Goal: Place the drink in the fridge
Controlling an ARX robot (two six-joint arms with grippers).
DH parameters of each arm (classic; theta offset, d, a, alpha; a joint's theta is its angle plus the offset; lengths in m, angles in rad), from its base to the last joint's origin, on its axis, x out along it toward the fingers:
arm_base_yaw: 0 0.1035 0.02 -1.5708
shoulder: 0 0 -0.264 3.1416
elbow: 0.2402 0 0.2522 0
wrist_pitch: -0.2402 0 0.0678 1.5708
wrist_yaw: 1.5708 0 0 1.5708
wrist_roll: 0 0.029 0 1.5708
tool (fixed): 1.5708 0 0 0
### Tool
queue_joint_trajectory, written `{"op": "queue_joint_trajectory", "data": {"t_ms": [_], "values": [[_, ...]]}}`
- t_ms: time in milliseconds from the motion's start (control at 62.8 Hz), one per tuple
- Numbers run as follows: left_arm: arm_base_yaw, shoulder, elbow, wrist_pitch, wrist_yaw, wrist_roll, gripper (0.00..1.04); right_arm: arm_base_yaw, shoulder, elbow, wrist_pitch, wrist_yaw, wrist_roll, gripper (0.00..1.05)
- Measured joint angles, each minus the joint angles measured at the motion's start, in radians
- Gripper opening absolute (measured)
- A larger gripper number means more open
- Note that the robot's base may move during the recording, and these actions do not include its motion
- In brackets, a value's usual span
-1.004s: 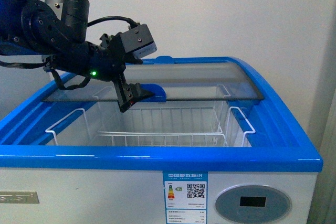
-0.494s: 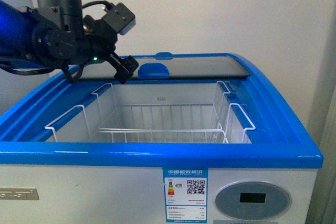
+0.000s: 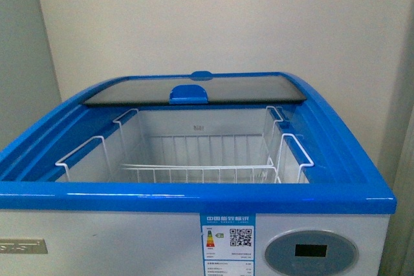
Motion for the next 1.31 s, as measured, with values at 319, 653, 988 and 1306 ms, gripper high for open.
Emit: {"op": "queue_joint_trajectory", "data": {"t_ms": [319,653,988,1306], "values": [[0.005,-0.376,-0.248,-0.129,0.021,-0.024,0.03,0.297,0.529,0.38,-0.034,-0.114,-0.696,0.41],[0.006,-0.502,-0.312,-0.181,0.022,-0.024,0.03,0.409,1.119,0.796,-0.2,0.01,-1.073,0.4],[0.006,-0.648,-0.312,-0.317,0.02,-0.024,0.03,0.464,1.396,1.022,-0.113,0.085,-1.072,0.4],[0.006,-0.758,-0.312,-0.425,0.02,-0.024,0.03,0.51,1.577,1.1,-0.062,0.1,-1.077,0.4]]}}
